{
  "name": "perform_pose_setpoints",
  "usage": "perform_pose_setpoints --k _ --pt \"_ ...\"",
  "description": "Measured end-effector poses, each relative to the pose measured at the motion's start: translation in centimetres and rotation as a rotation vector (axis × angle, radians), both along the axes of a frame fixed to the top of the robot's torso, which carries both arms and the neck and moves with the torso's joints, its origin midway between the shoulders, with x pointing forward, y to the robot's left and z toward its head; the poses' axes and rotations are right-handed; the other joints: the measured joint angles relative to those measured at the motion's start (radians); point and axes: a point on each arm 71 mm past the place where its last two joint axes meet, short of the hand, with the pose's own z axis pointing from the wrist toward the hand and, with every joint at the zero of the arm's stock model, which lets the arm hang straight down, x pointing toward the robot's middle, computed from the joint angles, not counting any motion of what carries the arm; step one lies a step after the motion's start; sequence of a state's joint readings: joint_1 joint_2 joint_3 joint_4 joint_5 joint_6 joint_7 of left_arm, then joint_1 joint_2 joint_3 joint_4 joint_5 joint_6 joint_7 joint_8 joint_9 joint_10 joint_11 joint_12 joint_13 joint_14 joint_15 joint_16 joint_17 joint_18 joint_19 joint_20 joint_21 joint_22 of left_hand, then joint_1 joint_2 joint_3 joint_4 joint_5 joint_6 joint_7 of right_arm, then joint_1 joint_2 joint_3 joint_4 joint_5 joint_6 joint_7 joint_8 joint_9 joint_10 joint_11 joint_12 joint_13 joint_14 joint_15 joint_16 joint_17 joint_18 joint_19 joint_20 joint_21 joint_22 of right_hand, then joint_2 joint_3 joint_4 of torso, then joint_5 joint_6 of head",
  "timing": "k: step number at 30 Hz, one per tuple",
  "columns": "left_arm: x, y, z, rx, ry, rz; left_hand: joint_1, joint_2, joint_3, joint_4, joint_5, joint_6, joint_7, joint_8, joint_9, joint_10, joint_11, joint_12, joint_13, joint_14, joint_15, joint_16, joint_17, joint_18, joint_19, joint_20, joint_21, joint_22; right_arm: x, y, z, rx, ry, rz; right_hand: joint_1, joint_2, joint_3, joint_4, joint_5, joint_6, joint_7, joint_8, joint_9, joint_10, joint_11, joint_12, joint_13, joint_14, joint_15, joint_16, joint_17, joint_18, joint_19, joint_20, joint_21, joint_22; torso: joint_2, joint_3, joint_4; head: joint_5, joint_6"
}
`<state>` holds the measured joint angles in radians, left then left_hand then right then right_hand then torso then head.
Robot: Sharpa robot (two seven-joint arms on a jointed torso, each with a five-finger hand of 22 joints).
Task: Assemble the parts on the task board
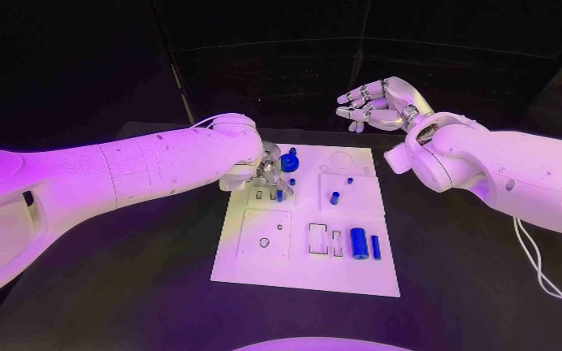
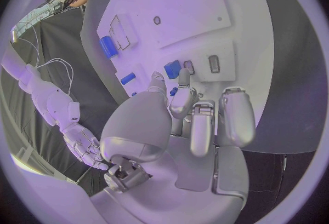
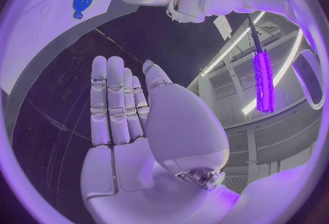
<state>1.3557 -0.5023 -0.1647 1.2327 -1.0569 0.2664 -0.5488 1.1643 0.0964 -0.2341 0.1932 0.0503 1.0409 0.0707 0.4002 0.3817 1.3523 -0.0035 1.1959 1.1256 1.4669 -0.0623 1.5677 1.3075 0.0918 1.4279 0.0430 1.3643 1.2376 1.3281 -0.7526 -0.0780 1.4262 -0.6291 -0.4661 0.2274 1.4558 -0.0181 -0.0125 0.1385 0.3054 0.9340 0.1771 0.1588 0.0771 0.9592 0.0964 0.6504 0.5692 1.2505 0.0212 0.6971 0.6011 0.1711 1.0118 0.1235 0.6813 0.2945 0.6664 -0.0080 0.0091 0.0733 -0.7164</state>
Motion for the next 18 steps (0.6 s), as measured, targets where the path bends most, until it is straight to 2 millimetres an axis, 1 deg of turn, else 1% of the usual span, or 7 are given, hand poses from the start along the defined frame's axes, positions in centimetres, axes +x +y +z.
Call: perform_pose_setpoints --k 3,6,7,13,15,16,18 --pt "-0.03 -0.09 -0.03 0.0 0.006 -0.001 0.0 0.0 0.003 -0.003 0.0 -0.003 -0.003 0.0 0.004 0.0 0.0 0.0 0.0 0.0 0.0 0.0 0.0 0.0 -0.004 -0.004 0.0 0.0 0.03 0.02 -0.02 -0.003 0.0 -0.001 0.0 0.0 0.0 0.0 0.0 0.0 0.0 0.0 0.0 0.0 0.0 0.0 0.0 0.0 0.0 0.0 0.0 0.0 0.0 0.0 0.0 0.0 0.0 0.0 0.0 0.0 -0.001" --pt "-0.05 -0.11 -0.05 0.001 0.011 -0.002 0.0 0.0 0.003 -0.003 0.0 -0.003 -0.003 0.005 0.007 0.0 0.0 0.0 0.0 0.0 0.0 0.0 0.0 0.0 -0.004 -0.004 0.0 0.0 0.04 0.06 -0.03 -0.004 0.001 -0.001 0.0 0.0 0.0 0.0 0.0 0.0 0.0 0.0 0.0 0.0 0.0 0.0 0.0 0.0 0.0 0.0 0.0 0.0 0.0 0.0 0.0 0.0 0.0 -0.0001 -0.0001 0.001 -0.003" --pt "-0.06 -0.11 -0.06 0.001 0.012 -0.002 0.007 -0.001 0.006 -0.006 0.0 -0.003 -0.003 0.005 0.009 0.0 0.0 0.0 0.0 0.0 0.0 0.0 0.0 0.0 -0.004 -0.004 0.0 0.0 0.05 0.07 -0.03 -0.005 0.001 -0.001 0.0 0.0 0.0 0.0 0.0 -0.002 0.002 0.0 0.0 0.0 0.0 0.0 -0.001 -0.004 0.004 0.003 0.0 0.0 0.0 0.0 0.0 0.0 0.0 0.0 -0.0001 0.001 -0.004" --pt "-0.11 -0.15 -0.11 0.005 0.022 -0.005 0.01 0.001 0.012 -0.012 0.0 -0.007 -0.007 0.015 0.02 0.0 0.0 0.0 0.0 0.0 0.0 0.0 0.0 0.0 -0.004 -0.004 0.0 0.001 0.09 0.11 -0.05 -0.007 0.002 -0.002 0.0 0.0 0.0 0.0 0.0 -0.004 0.004 0.0 0.0 0.0 0.0 0.0 -0.001 -0.004 0.004 0.006 0.0 0.0 0.0 0.0 0.0 0.0 0.0 0.0 -0.0004 0.001 -0.006" --pt "-0.14 -0.17 -0.13 0.007 0.025 -0.006 0.015 0.004 0.016 -0.016 0.0 -0.007 -0.007 0.015 0.022 0.0 0.0 0.0 0.0 0.0 0.0 0.0 0.0 0.0 -0.004 -0.004 0.0 0.003 0.1 0.14 -0.06 -0.008 0.002 -0.002 0.0 0.0 0.0 0.0 0.0 -0.004 0.004 0.0 0.0 0.0 0.0 0.0 -0.001 -0.004 0.004 0.006 0.001 0.0 0.0 0.0 0.0 -0.001 0.0 0.0 -0.0004 0.0 -0.007" --pt "-0.15 -0.17 -0.14 0.008 0.027 -0.007 0.018 0.001 0.017 -0.017 0.0 -0.009 -0.009 0.015 0.025 -0.002 -0.002 0.0 0.0 0.0 0.0 0.0 0.0 0.0 -0.004 -0.004 0.0 0.003 0.11 0.15 -0.06 -0.008 0.002 -0.002 0.0 0.0 0.0 0.0 0.0 -0.004 0.004 0.0 0.0 0.0 0.0 0.0 -0.001 -0.004 0.004 0.006 0.001 0.0 0.0 0.0 0.0 -0.001 0.0 0.0 -0.0004 0.0 -0.008" --pt "-0.18 -0.19 -0.15 0.009 0.029 -0.008 0.027 0.008 0.025 -0.025 0.0 -0.012 -0.008 0.021 0.03 -0.004 -0.004 0.0 0.0 0.0 0.0 0.0 0.0 0.0 -0.004 -0.004 0.0 0.004 0.12 0.16 -0.06 -0.009 0.002 -0.002 0.0 0.0 0.0 0.0 0.0 -0.004 0.004 0.0 0.0 0.0 0.0 0.0 -0.001 -0.004 0.004 0.006 0.001 0.0 0.0 0.0 0.0 -0.001 0.0 0.0 -0.0004 0.0 -0.009"
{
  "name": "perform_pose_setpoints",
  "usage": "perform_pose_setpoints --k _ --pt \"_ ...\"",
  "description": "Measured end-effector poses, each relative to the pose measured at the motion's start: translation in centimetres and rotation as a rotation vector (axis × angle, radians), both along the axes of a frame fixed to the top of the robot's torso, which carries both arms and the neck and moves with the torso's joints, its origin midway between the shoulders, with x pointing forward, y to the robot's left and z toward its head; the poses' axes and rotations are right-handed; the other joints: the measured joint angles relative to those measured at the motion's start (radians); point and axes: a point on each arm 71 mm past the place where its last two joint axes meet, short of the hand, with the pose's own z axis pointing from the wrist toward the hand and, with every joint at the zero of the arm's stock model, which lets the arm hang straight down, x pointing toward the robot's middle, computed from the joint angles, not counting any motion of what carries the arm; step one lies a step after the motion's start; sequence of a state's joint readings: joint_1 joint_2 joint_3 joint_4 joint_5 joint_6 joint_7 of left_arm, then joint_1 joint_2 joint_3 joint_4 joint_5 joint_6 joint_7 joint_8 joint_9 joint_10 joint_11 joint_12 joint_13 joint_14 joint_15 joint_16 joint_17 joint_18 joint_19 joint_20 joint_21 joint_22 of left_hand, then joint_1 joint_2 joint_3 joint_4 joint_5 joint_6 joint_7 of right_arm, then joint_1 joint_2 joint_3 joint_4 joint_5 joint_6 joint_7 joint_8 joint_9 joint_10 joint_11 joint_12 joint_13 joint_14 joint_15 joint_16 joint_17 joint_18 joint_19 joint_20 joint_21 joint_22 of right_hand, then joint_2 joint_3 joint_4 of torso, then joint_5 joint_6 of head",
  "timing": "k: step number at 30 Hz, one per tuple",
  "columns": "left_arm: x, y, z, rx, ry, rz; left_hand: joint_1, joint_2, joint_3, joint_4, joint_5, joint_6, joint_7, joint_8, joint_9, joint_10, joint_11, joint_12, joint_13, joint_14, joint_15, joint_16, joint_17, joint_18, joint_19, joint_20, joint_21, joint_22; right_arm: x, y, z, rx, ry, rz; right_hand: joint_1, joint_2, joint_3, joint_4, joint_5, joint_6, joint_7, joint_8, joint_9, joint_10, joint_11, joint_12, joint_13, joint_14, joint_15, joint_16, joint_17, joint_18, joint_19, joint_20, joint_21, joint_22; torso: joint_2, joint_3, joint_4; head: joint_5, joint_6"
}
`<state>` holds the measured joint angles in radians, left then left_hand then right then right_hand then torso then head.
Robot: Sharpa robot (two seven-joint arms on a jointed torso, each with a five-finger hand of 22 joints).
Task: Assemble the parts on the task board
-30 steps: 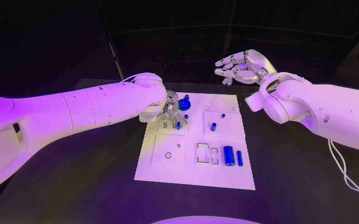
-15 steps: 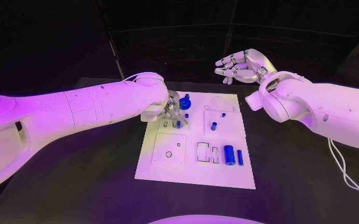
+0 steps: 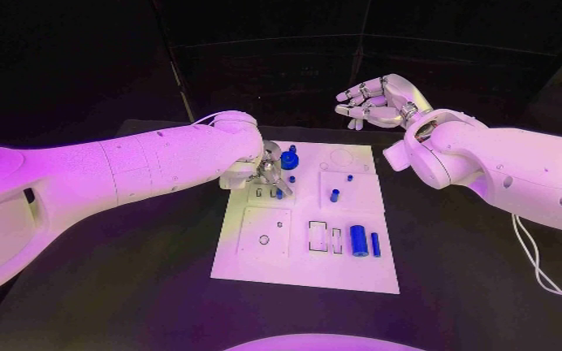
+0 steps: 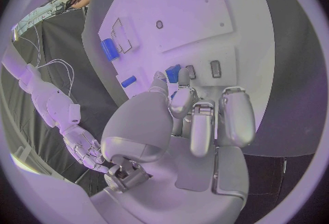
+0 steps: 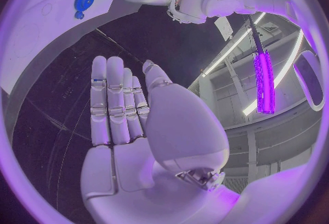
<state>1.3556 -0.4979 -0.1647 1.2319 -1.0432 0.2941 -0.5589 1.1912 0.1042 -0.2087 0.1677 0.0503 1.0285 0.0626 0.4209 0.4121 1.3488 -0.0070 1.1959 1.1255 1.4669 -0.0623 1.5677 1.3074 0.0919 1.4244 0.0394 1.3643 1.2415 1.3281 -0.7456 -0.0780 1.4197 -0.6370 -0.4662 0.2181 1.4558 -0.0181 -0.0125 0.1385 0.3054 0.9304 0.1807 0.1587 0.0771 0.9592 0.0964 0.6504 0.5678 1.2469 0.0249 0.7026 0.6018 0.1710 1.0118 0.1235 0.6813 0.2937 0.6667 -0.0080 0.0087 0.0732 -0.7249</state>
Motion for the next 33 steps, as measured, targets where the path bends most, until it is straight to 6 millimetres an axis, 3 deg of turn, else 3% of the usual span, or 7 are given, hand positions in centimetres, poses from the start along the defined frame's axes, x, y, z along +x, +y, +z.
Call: perform_pose_setpoints --k 8,14,18,20,26,27,33 --pt "-0.1 0.0 0.0 0.003 0.005 -0.002 0.056 0.026 0.058 -0.047 0.0 -0.016 -0.006 0.018 0.029 0.0 0.0 0.0 0.003 0.0 -0.007 0.0 0.0 0.0 -0.004 -0.004 0.004 0.004 0.1 0.0 0.0 -0.002 0.0 -0.001 0.0 0.0 -0.002 0.002 0.006 0.0 0.0 0.0 0.0 0.0 0.0 0.004 -0.001 0.0 0.0 0.0 0.0 0.0 0.0 0.0 0.0 0.0 0.0 -0.0001 -0.0002 0.0 -0.003" --pt "-0.1 0.0 0.1 -0.01 0.0 0.005 0.141 0.059 0.18 -0.114 -0.004 -0.047 -0.015 0.021 0.043 -0.008 -0.014 -0.014 0.0 0.0 -0.018 0.0 0.0 0.0 -0.011 -0.011 0.004 0.005 0.1 0.1 0.0 -0.003 0.0 -0.002 0.0 0.0 -0.002 0.002 0.006 0.0 0.0 0.0 0.0 0.0 0.0 0.004 -0.001 0.0 0.0 0.0 0.0 0.0 0.0 0.0 0.0 0.0 0.0 -0.0001 -0.0003 -0.001 -0.004" --pt "-0.1 0.2 0.2 -0.033 -0.007 0.025 0.152 0.055 0.249 -0.046 0.004 -0.068 -0.007 0.053 0.059 -0.009 -0.016 -0.03 -0.01 0.0 -0.018 0.0 0.0 0.0 -0.011 -0.011 0.004 0.008 0.2 0.1 -0.1 -0.003 0.0 -0.003 0.0 0.0 -0.002 0.002 0.009 0.0 0.0 0.002 0.0 -0.004 0.003 0.004 -0.002 0.0 0.0 0.0 0.001 0.0 0.0 0.0 0.0 0.0 0.0 -0.0001 -0.0003 -0.001 -0.005" --pt "-0.2 0.5 0.2 -0.045 -0.009 0.038 0.112 0.031 0.305 -0.003 0.008 -0.077 -0.01 0.075 0.123 -0.009 -0.017 -0.044 -0.023 0.0 -0.018 0.0 0.0 0.0 -0.011 -0.011 0.004 0.007 0.3 0.2 -0.1 -0.004 0.001 -0.002 0.0 0.0 -0.002 0.002 0.015 -0.003 -0.003 0.007 0.0 -0.007 0.0 0.008 -0.003 0.0 0.0 0.0 0.001 0.0 -0.004 0.004 0.0 0.0 0.0 -0.0001 -0.0003 -0.001 -0.007" --pt "-0.4 1.1 0.2 -0.083 -0.011 0.072 -0.03 -0.058 0.582 -0.049 0.007 -0.09 -0.011 0.107 0.19 -0.01 -0.018 -0.053 -0.038 0.0 -0.018 0.0 0.0 0.0 -0.014 -0.008 0.004 0.005 0.4 0.3 -0.2 -0.007 0.007 0.0 0.0 0.0 -0.005 0.005 0.022 -0.003 -0.003 0.007 0.0 -0.007 0.0 0.008 -0.006 -0.002 0.002 0.0 0.002 0.0 -0.004 0.004 -0.004 -0.001 -0.001 0.0002 0.0002 -0.001 -0.008" --pt "-0.5 1.2 0.3 -0.088 -0.012 0.076 -0.053 -0.073 0.655 -0.088 0.002 -0.094 -0.01 0.111 0.198 -0.011 -0.018 -0.053 -0.038 0.0 -0.018 0.0 0.0 0.0 -0.014 -0.007 0.004 0.005 0.4 0.3 -0.2 -0.007 0.008 0.001 0.0 0.0 -0.006 0.006 0.023 -0.003 -0.003 0.007 0.0 -0.007 0.0 0.008 -0.006 -0.004 0.004 0.0 0.002 0.0 -0.004 0.004 -0.004 -0.001 -0.001 0.0004 0.0005 -0.001 -0.008" --pt "-0.8 2.0 0.4 -0.118 -0.023 0.108 -0.085 -0.095 0.713 -0.081 0.0 -0.095 -0.009 0.12 0.222 -0.01 -0.018 -0.053 -0.039 0.0 -0.018 0.0 0.0 0.0 -0.014 -0.007 0.004 0.009 0.5 0.3 -0.3 -0.011 0.017 0.004 0.0 0.0 -0.006 0.006 0.026 -0.007 0.0 0.012 0.0 -0.009 0.001 0.012 -0.007 -0.004 0.003 0.004 0.003 0.0 -0.004 0.004 -0.004 -0.001 -0.001 0.0009 0.0019 0.002 -0.006"
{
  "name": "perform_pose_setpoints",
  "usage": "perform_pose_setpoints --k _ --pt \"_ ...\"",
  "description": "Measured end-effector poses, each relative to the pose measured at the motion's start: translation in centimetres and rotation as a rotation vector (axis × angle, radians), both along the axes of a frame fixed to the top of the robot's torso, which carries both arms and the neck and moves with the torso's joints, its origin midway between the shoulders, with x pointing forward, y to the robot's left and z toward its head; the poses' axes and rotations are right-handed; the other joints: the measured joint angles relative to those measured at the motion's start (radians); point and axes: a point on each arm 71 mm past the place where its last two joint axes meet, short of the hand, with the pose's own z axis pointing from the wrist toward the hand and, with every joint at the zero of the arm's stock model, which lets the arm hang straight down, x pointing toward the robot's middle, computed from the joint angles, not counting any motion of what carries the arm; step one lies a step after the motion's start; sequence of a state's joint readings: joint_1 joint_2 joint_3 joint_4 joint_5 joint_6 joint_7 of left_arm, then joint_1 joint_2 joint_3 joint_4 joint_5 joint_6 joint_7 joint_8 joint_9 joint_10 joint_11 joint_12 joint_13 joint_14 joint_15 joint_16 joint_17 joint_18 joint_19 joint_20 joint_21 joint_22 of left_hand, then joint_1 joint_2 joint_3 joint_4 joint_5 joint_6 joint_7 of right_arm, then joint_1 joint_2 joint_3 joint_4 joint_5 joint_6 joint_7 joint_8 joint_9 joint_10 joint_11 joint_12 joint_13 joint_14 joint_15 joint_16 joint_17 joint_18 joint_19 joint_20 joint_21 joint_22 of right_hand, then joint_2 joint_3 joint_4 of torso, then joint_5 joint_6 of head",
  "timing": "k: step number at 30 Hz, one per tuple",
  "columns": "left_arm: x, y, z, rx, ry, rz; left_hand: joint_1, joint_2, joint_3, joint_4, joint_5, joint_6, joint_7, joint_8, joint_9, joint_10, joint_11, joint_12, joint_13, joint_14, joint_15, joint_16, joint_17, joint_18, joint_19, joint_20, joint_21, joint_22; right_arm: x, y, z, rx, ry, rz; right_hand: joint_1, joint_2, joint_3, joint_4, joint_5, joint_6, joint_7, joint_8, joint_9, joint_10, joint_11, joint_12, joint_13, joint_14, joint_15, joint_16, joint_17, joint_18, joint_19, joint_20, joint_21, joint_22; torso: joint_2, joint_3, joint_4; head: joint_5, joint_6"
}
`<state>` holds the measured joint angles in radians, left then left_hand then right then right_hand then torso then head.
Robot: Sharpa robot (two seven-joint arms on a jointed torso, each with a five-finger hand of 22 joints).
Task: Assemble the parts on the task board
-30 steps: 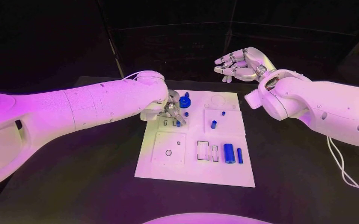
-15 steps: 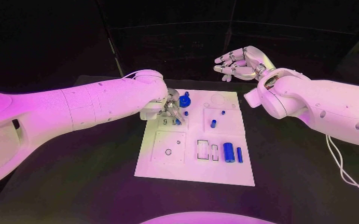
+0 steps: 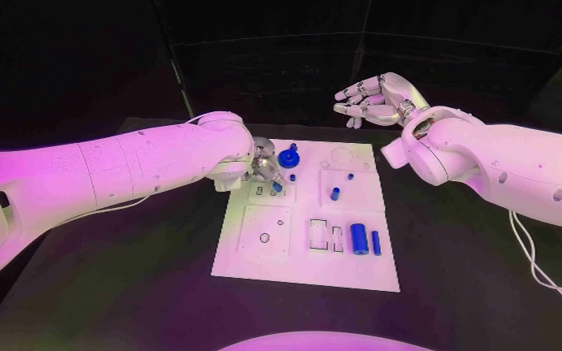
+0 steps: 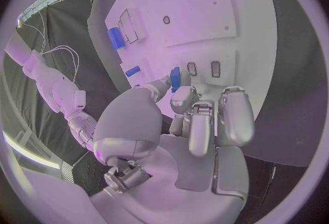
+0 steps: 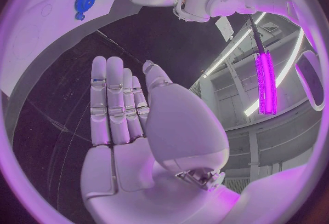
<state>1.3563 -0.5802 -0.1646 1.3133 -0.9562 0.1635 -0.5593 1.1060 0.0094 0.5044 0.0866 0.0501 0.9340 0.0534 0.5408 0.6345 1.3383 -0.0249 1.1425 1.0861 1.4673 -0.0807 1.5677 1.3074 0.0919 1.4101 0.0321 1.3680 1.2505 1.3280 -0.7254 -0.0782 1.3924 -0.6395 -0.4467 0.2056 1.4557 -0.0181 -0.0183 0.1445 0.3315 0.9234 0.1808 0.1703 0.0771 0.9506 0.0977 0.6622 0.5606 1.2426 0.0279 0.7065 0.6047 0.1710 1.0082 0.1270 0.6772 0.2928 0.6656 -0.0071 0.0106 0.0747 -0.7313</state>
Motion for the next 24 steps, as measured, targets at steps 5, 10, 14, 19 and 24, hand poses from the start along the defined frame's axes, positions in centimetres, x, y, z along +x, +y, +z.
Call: perform_pose_setpoints --k 5,10,14,19,24 --pt "-0.4 0.9 0.2 -0.025 -0.02 0.032 -0.007 -0.007 0.012 -0.001 0.0 -0.002 -0.001 0.006 0.007 0.003 0.004 0.0 0.001 0.0 0.0 0.0 0.0 0.0 0.0 0.0 0.0 0.006 0.1 0.0 -0.1 -0.003 0.006 0.002 0.0 0.0 -0.003 0.003 0.002 0.0 0.0 0.0 0.0 -0.002 0.002 0.0 -0.001 -0.003 -0.003 0.0 0.0 0.0 0.0 0.0 0.0 0.0 0.0 0.0006 -0.0002 0.004 0.0" --pt "-0.9 1.7 0.0 -0.05 -0.044 0.064 -0.011 -0.011 0.025 -0.005 0.0 -0.004 -0.003 0.006 0.013 0.004 0.003 0.0 0.004 0.0 0.0 0.0 0.0 0.0 0.0 0.0 0.0 0.013 0.1 -0.1 -0.1 -0.005 0.01 0.002 0.0 0.0 -0.003 0.003 0.008 0.0 0.0 0.002 0.0 -0.002 0.002 0.006 -0.003 -0.003 -0.003 0.0 0.001 0.0 0.0 0.0 0.0 0.0 0.0 0.0012 -0.0002 0.004 -0.001" --pt "-1.4 2.0 -0.4 -0.068 -0.071 0.084 -0.015 -0.015 0.032 -0.007 -0.001 -0.005 -0.002 0.008 0.015 0.006 0.002 0.006 0.008 0.0 0.0 0.0 0.0 -0.016 0.004 -0.004 0.007 0.021 0.1 -0.1 -0.1 -0.006 0.011 0.003 0.0 0.0 -0.006 0.006 0.015 0.0 0.0 0.007 0.0 -0.006 -0.001 0.006 -0.004 -0.003 -0.003 0.004 0.002 0.0 0.0 0.0 -0.004 -0.001 -0.001 0.0023 0.001 0.002 -0.003" --pt "-1.8 2.1 -0.8 -0.079 -0.12 0.104 -0.024 -0.024 0.05 -0.025 -0.004 -0.005 -0.002 0.01 0.02 0.006 0.002 0.006 0.012 0.0 0.0 0.0 0.0 -0.016 0.011 -0.003 0.012 0.029 0.1 -0.2 -0.1 -0.006 0.013 0.003 0.0 0.0 -0.003 0.01 0.02 -0.003 -0.003 0.007 0.0 -0.006 -0.001 0.006 -0.006 -0.003 -0.003 0.004 0.002 0.0 0.0 0.0 -0.004 -0.001 -0.001 0.0025 0.0035 0.0 -0.003" --pt "-1.9 2.0 -1.1 -0.082 -0.166 0.116 -0.027 -0.027 0.062 -0.032 -0.004 -0.005 -0.002 0.01 0.02 0.006 0.001 0.01 0.012 0.0 0.0 0.0 0.0 -0.016 0.011 -0.003 0.012 0.032 0.1 -0.3 -0.1 -0.007 0.013 0.001 0.0 0.0 -0.005 0.014 0.036 -0.007 0.0 0.012 0.0 -0.006 -0.001 0.015 -0.009 -0.003 -0.003 0.009 0.003 0.0 0.0 0.0 -0.004 -0.001 -0.001 0.0026 0.0035 0.002 -0.001"
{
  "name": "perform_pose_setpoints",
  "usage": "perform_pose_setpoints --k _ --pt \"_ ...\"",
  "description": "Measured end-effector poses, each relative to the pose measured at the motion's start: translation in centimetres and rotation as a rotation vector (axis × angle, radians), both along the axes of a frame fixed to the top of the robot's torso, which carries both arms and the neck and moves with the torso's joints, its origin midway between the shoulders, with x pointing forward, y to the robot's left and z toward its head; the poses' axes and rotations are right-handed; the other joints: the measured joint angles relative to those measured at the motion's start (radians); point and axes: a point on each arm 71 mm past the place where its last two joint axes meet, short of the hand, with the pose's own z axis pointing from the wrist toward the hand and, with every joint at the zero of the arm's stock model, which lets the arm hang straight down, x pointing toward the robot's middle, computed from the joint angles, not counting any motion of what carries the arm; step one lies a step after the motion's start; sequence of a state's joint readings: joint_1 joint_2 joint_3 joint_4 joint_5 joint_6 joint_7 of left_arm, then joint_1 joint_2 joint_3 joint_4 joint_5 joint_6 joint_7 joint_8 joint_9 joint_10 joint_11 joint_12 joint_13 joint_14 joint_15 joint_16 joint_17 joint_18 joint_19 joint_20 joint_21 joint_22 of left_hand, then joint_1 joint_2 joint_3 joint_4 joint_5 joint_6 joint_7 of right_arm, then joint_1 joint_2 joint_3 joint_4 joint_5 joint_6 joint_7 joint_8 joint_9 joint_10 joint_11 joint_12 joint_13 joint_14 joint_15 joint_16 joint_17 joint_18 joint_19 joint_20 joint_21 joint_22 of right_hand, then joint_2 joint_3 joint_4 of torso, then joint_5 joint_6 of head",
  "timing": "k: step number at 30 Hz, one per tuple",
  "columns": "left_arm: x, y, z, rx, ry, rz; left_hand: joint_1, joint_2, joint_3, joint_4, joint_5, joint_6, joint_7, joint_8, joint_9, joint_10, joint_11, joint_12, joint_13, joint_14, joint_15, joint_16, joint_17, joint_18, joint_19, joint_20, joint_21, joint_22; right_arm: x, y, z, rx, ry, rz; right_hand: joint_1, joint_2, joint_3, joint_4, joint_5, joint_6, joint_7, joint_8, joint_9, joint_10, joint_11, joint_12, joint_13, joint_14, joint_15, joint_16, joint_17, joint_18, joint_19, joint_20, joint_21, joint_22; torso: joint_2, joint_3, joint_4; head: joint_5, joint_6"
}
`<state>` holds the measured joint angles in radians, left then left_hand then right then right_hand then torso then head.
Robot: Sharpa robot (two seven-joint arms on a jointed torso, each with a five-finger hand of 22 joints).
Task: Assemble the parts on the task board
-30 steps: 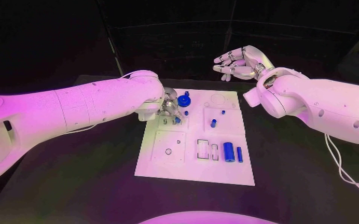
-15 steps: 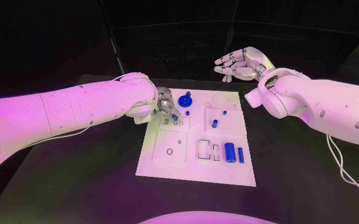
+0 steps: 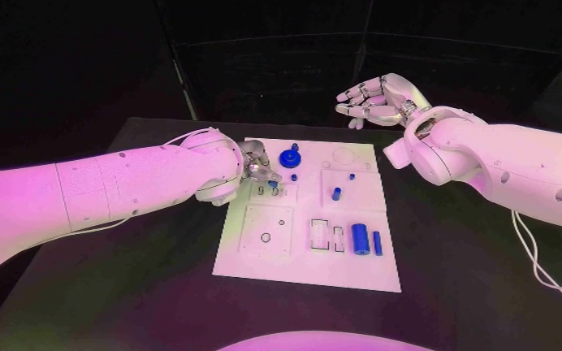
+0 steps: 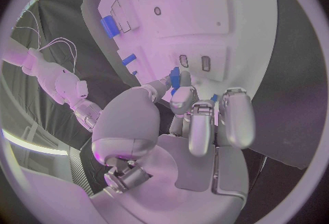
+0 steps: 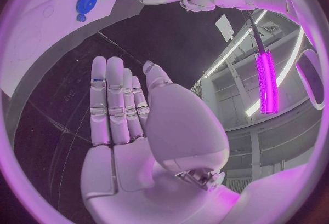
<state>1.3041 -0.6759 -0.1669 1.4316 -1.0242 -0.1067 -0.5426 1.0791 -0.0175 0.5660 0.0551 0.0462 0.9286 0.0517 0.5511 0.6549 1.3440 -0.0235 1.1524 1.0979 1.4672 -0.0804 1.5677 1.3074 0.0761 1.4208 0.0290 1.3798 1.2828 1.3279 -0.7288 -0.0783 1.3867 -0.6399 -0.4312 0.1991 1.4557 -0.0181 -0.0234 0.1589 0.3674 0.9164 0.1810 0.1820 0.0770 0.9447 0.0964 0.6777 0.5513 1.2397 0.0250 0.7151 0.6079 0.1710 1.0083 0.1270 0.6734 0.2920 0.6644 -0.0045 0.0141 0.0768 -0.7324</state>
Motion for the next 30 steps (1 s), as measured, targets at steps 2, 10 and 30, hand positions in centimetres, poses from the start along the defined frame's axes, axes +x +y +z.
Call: perform_pose_setpoints --k 2,10,30 --pt "-0.1 0.0 -0.3 0.001 -0.014 0.004 0.0 0.0 0.0 0.0 0.0 0.0 0.0 0.0 0.0 0.004 0.003 0.0 0.001 0.0 0.0 0.0 0.0 0.0 0.0 0.0 0.0 0.002 0.0 0.0 0.0 0.001 0.0 0.001 0.0 0.0 0.002 0.002 0.01 0.0 0.0 0.004 0.0 0.0 0.0 0.003 -0.002 0.0 0.0 0.002 0.001 0.0 0.002 0.002 0.0 0.0 0.0 0.0001 -0.0007 0.001 0.001" --pt "-0.4 -0.4 -1.0 0.012 -0.047 0.002 0.0 0.0 0.0 0.0 0.001 0.0 0.0 0.0 0.001 0.007 0.0 0.0 0.001 0.0 0.0 0.0 0.0 0.0 0.0 0.0 0.005 0.003 -0.1 0.0 0.0 0.001 -0.002 0.001 0.0 0.0 0.003 0.008 0.02 0.0 0.0 0.007 0.0 0.0 0.0 0.008 -0.005 0.0 0.0 0.002 0.001 0.0 0.004 0.004 0.0 0.0 0.002 0.0002 -0.0012 0.0 0.0" --pt "-0.7 -1.0 -1.4 0.071 -0.051 -0.031 -0.006 -0.006 0.011 -0.011 0.001 0.001 0.0 0.004 0.003 0.007 0.0 -0.014 -0.022 0.0 0.0 0.0 0.0 0.0 0.003 -0.003 0.005 0.005 0.0 0.1 0.1 0.003 -0.011 -0.011 0.0 0.0 0.003 0.013 0.035 -0.003 -0.003 0.013 0.0 0.0 0.0 0.011 -0.009 0.0 0.0 0.007 0.003 0.0 0.004 0.004 0.0 0.0 0.001 0.0006 -0.0018 -0.002 0.002"
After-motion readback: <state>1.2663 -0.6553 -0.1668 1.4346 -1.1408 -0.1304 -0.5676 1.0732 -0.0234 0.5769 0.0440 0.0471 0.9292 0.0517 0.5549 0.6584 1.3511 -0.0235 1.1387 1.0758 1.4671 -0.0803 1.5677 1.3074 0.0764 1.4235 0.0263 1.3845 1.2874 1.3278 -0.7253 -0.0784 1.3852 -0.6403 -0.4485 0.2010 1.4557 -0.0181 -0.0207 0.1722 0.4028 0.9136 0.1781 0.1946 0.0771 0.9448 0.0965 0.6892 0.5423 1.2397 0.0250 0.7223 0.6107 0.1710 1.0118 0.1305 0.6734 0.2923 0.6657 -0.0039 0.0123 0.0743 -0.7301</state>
